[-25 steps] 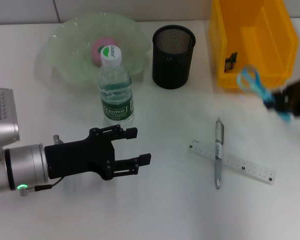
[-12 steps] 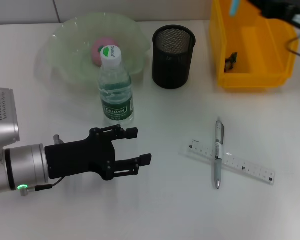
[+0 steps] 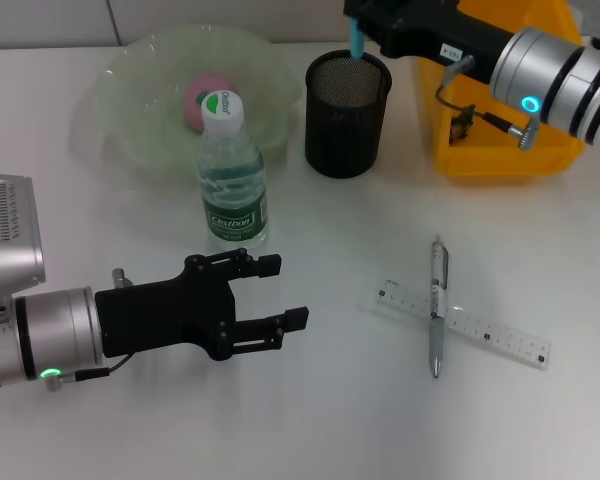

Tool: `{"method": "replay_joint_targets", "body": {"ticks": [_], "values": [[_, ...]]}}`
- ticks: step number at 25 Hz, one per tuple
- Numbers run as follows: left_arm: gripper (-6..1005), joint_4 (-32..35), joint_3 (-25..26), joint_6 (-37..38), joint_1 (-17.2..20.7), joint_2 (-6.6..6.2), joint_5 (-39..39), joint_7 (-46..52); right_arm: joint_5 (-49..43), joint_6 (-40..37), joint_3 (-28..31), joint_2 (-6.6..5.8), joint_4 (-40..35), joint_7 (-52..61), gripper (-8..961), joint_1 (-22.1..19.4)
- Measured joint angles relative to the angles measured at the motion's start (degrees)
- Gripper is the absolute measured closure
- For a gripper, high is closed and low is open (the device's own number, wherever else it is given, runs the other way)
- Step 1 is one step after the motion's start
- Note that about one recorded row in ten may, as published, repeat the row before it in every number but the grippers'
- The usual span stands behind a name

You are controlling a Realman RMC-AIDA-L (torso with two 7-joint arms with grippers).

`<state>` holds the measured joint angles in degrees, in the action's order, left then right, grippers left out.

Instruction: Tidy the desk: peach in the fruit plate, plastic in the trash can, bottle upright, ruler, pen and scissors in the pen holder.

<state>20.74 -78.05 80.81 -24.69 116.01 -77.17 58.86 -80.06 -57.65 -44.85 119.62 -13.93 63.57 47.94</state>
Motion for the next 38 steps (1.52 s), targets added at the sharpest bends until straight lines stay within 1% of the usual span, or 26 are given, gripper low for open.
{"method": "replay_joint_targets", "body": {"ticks": [4,9,12,14,18,21,23,25,26,28,29,32,36,38], "values": [[242,0.00,0.01,-0.09,0.05,0.07,0.00,-0.06,0.10,0.06,-0.71,0.00,0.08,0.05,679,-0.10],[241,0.00,0.01,-0.32,0.04,0.10,0.00,-0.06,0.13,-0.91,-0.78,-0.09,-0.04,0.65,458,-0.47],[241,0.00,0.01,-0.34,0.03,0.10,0.00,-0.07,-1.18,-4.51,-1.24,-0.44,-2.16,4.20,438,-1.67],[241,0.00,0.03,-0.33,0.02,0.10,0.00,-0.07,-4.15,-7.46,-2.94,-0.66,-7.12,10.39,425,-3.64],[241,0.02,0.18,-0.01,0.19,0.06,0.00,-0.06,-15.23,-12.67,-7.53,-0.74,-25.72,27.74,371,-9.94],[242,0.07,0.18,0.12,0.24,-0.05,0.00,0.13,-25.70,-21.13,-7.76,-0.69,-38.78,38.42,322,-13.08],[242,0.09,0.18,0.34,0.26,-0.18,0.00,0.39,-32.99,-28.35,-7.37,-0.70,-46.40,44.24,290,-13.58],[242,0.10,0.18,0.64,0.26,-0.22,0.00,0.44,-39.65,-35.16,-7.50,-0.67,-52.42,48.54,258,-13.47],[242,0.10,0.18,0.87,0.26,-0.26,0.00,0.47,-42.58,-38.10,-7.75,-0.64,-55.22,50.11,223,-13.27],[242,0.10,0.22,1.11,0.26,-0.33,0.00,0.53,-48.43,-43.47,-9.53,-0.47,-59.49,52.25,154,-12.75],[241,0.10,0.28,1.13,0.26,-0.34,0.00,0.55,-50.74,-45.24,-11.16,-0.38,-60.99,53.00,154,-12.54],[241,0.10,0.46,1.13,0.31,-0.45,0.00,0.57,-54.53,-45.54,-16.93,-0.05,-61.58,54.19,155,-12.41],[241,0.09,0.52,1.17,0.35,-0.49,0.03,0.59,-56.09,-41.32,-23.21,0.07,-58.51,54.80,156,-12.44],[241,0.08,0.53,1.18,0.39,-0.46,0.05,0.60,-56.56,-37.58,-27.29,0.09,-56.25,55.38,156,-12.54]]}}
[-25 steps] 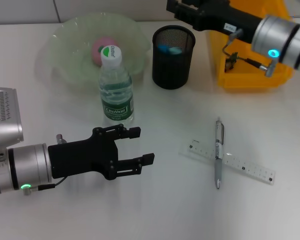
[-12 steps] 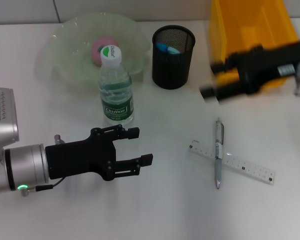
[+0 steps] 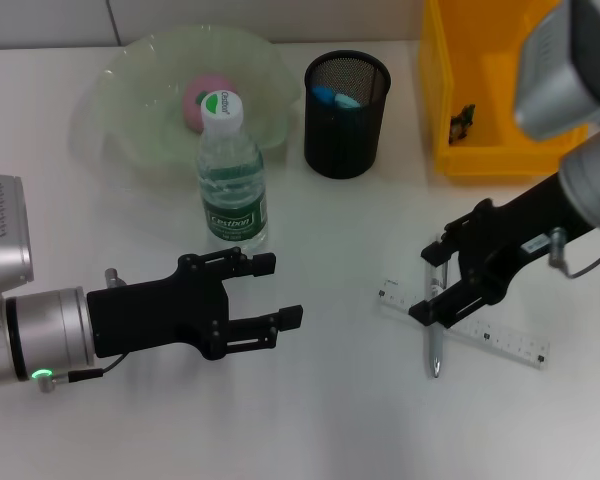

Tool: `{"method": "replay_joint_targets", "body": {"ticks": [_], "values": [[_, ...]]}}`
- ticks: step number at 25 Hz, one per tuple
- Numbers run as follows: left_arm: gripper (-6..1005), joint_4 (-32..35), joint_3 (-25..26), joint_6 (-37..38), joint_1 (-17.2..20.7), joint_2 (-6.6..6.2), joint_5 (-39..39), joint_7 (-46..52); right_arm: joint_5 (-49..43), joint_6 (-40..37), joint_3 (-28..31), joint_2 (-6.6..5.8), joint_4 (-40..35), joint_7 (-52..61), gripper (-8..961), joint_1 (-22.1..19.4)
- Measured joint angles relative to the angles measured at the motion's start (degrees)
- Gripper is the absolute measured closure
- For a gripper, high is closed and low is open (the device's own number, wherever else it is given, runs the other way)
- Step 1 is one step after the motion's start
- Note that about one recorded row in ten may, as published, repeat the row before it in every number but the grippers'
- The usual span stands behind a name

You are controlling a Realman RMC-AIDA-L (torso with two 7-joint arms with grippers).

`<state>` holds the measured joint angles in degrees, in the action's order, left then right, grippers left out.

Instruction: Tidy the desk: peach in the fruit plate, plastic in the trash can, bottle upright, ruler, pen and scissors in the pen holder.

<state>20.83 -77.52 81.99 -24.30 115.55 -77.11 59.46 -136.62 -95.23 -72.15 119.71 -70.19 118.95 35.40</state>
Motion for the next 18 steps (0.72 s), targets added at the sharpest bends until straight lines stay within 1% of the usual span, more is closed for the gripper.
{"method": "replay_joint_targets", "body": {"ticks": [1,5,6,10,18], "values": [[241,0.00,0.00,0.00,0.00,0.00,0.00,0.00,0.00,0.00,0.00,0.00,0.00,0.00,157,0.00],[242,0.00,0.00,-0.25,0.20,0.11,0.04,0.02,-0.91,4.74,-4.11,0.00,2.31,0.30,158,-0.14],[242,0.00,0.00,-0.25,0.20,0.11,0.04,0.02,-0.91,4.74,-4.11,0.00,2.31,0.30,158,-0.14],[242,-0.14,0.00,-0.53,0.22,0.18,0.04,0.02,-1.00,8.82,-6.68,-0.23,5.15,-0.51,167,0.01],[241,-0.05,0.00,-0.67,0.22,0.37,0.04,0.00,-0.89,12.11,-9.07,-0.27,6.75,-0.95,190,-0.07]]}}
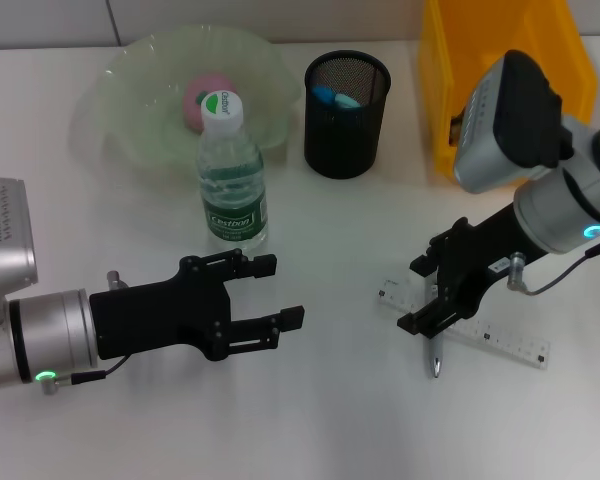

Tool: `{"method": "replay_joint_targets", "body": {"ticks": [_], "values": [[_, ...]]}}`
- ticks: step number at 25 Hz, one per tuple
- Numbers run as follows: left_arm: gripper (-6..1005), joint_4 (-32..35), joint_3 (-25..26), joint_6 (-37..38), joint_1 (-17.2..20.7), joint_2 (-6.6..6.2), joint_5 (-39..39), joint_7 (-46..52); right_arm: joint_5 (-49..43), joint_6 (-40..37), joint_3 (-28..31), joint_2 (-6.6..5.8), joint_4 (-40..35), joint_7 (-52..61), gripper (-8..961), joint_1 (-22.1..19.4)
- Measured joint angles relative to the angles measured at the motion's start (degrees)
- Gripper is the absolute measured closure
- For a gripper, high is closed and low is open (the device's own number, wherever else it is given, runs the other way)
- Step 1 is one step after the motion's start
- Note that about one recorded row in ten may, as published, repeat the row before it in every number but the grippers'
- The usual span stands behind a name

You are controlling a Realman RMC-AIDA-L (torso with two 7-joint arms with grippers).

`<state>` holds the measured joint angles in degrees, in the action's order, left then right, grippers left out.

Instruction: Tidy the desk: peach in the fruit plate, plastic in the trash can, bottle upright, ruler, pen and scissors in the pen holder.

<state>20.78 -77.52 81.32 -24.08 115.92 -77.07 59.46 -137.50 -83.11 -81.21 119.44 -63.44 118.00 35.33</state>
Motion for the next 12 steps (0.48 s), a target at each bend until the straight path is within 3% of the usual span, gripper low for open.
{"method": "replay_joint_targets", "body": {"ticks": [12], "values": [[242,-0.11,0.00,0.17,0.02,0.10,-0.01,-0.10,0.43,6.31,-4.80,0.21,4.07,0.52,224,0.90]]}}
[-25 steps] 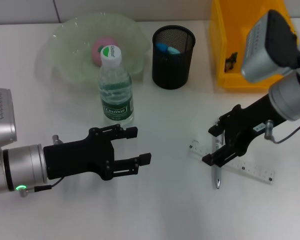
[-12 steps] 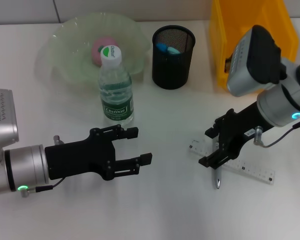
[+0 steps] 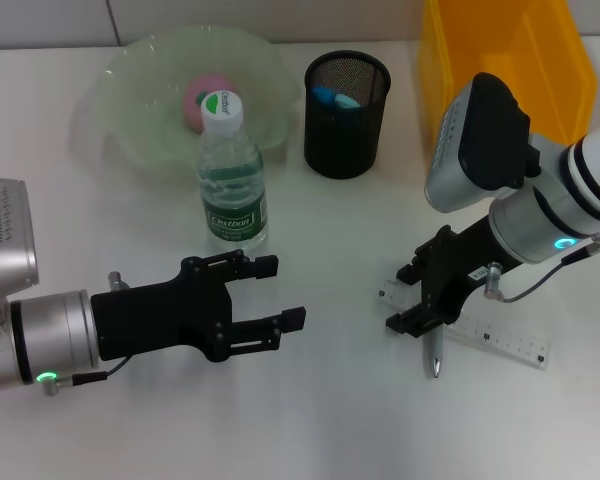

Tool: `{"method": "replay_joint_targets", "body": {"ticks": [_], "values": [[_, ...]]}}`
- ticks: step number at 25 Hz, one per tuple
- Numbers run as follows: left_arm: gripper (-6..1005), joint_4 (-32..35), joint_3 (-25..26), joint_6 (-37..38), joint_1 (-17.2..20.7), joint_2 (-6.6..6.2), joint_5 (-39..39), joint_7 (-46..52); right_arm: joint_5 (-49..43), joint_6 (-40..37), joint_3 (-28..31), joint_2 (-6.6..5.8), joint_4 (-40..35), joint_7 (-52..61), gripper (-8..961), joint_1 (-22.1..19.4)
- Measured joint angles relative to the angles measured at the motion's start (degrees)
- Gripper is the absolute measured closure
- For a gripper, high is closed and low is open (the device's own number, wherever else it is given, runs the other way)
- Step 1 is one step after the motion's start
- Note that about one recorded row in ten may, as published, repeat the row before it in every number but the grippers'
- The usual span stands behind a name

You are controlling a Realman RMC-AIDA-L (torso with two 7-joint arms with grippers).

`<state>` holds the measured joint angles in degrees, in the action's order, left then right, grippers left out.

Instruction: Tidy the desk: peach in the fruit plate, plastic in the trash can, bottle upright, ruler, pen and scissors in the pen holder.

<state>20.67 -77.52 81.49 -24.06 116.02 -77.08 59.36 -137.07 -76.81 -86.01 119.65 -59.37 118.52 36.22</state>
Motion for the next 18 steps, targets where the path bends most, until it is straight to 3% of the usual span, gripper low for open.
{"method": "replay_joint_targets", "body": {"ticks": [12,18], "values": [[241,-0.05,0.00,0.18,0.61,0.05,0.00,-0.33,2.44,-1.10,0.70,-0.12,-3.55,0.05,437,-2.19],[242,0.14,0.00,0.30,1.18,0.08,0.00,-0.42,8.01,-4.62,10.93,-0.19,-9.09,-3.26,568,-4.99]]}}
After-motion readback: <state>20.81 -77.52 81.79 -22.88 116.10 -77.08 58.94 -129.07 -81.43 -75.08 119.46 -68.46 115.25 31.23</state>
